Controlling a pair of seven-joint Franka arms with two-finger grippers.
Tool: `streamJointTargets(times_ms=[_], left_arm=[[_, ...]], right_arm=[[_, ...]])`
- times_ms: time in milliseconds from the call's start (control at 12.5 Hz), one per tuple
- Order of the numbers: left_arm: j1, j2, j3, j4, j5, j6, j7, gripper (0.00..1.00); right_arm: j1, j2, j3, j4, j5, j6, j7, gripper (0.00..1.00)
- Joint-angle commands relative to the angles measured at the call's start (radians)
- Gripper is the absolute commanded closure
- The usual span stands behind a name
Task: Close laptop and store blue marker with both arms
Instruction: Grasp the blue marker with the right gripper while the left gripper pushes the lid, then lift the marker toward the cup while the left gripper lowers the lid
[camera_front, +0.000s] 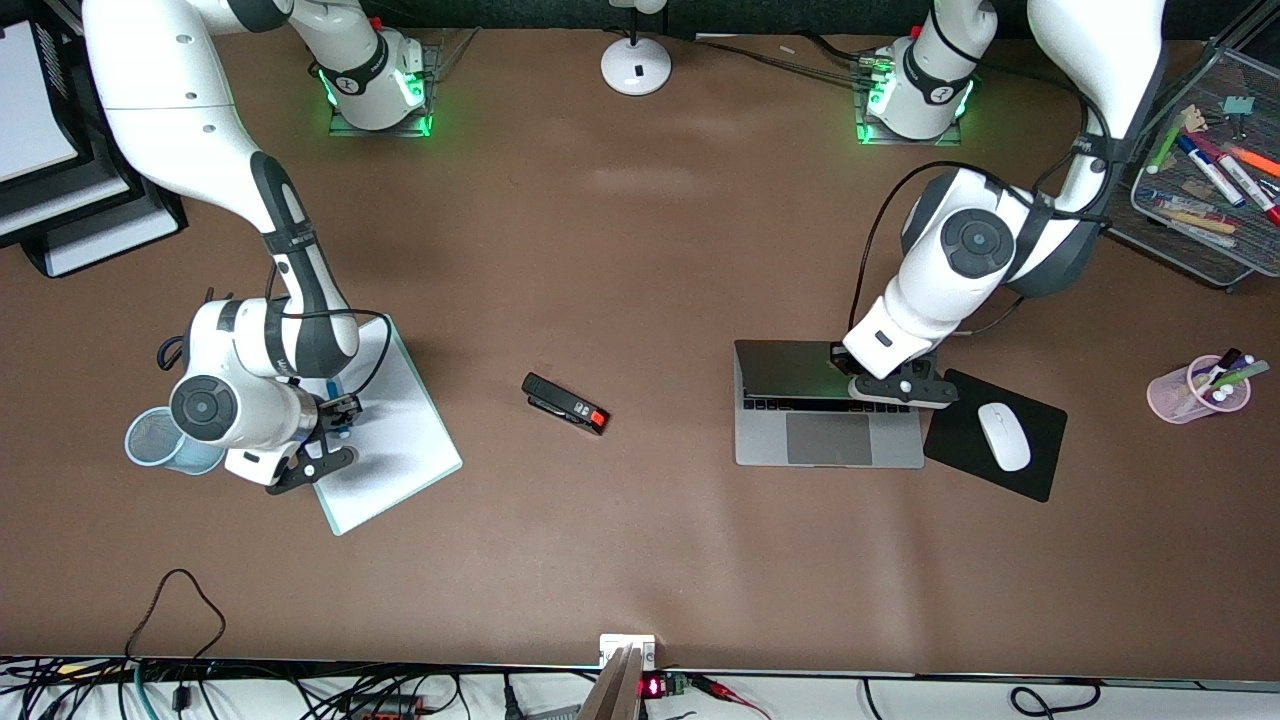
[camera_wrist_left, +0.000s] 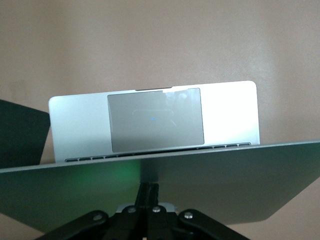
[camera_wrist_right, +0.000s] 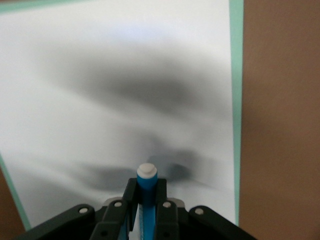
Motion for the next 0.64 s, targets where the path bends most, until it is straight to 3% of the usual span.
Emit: streamJointTargets(times_ms=[0, 320, 560], left_arm=[[0.01, 0.045, -0.003, 0.026, 0.026, 0.031, 0.0, 1.0], [0.009, 0.085, 0.008, 0.026, 0.026, 0.104, 0.0, 1.0], [0.007, 0.117, 0.012, 0.026, 0.028, 0.156, 0.005, 1.0]], right_arm=[[-0.006, -0.071, 0.014, 0.0, 0.023, -0.032, -0.082, 0.87], [-0.009, -0.17, 0.016, 0.001, 0.026, -0.096, -0.235, 0.87], [-0.009, -0.223, 0.014, 0.023, 0.127, -0.124, -0.379, 0.87]])
